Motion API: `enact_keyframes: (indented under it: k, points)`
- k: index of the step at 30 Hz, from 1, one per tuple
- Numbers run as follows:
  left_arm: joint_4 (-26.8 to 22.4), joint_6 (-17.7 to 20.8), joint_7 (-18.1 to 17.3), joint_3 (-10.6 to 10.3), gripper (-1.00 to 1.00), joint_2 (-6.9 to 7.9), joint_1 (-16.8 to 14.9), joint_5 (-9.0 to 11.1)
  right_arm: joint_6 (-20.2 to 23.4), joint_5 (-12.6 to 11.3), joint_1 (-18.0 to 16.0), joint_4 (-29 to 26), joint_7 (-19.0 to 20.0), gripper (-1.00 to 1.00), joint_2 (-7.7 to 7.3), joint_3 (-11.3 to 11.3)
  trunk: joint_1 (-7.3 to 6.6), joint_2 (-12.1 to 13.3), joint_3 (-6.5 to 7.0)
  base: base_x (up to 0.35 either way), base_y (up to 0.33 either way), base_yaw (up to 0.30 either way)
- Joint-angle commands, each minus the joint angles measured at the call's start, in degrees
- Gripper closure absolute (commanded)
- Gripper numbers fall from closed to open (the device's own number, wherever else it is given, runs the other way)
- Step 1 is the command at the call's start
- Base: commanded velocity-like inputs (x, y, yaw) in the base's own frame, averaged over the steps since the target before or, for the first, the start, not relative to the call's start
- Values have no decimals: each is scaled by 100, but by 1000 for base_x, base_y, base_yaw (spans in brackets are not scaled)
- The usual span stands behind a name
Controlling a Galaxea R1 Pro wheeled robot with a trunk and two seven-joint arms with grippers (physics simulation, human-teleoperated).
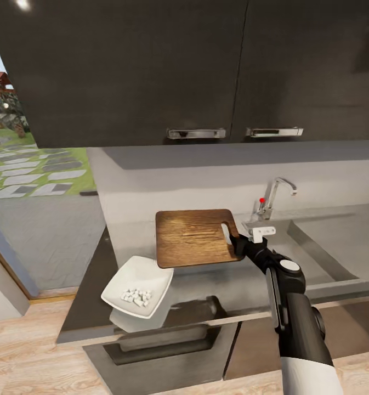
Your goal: In the kitchen, take the Vidalia onion out of the sink, dice it on the chopping board with the paring knife, put the diced onion into the bowl on the countertop, then place both the paring knife and the chopping board into the sink.
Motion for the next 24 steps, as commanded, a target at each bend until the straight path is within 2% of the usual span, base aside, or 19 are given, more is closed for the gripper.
enact_keyframes:
  k: [1, 17, 24]
  points:
    - [-8, -7, 0, -29, -100, 7, 1, 47, 16, 39, -7, -4, 56, 100, 7, -14, 4, -13, -11, 0, -302, 0]
    - [-7, -7, 0, -30, -100, 7, 1, 47, 14, 39, -7, 7, 55, 100, 7, -14, 4, -13, -11, 0, -302, 3]
    - [-11, -7, 0, -28, -100, 7, 1, 48, 14, 39, -7, 7, 47, 100, 7, -14, 4, -13, -11, 0, -302, 224]
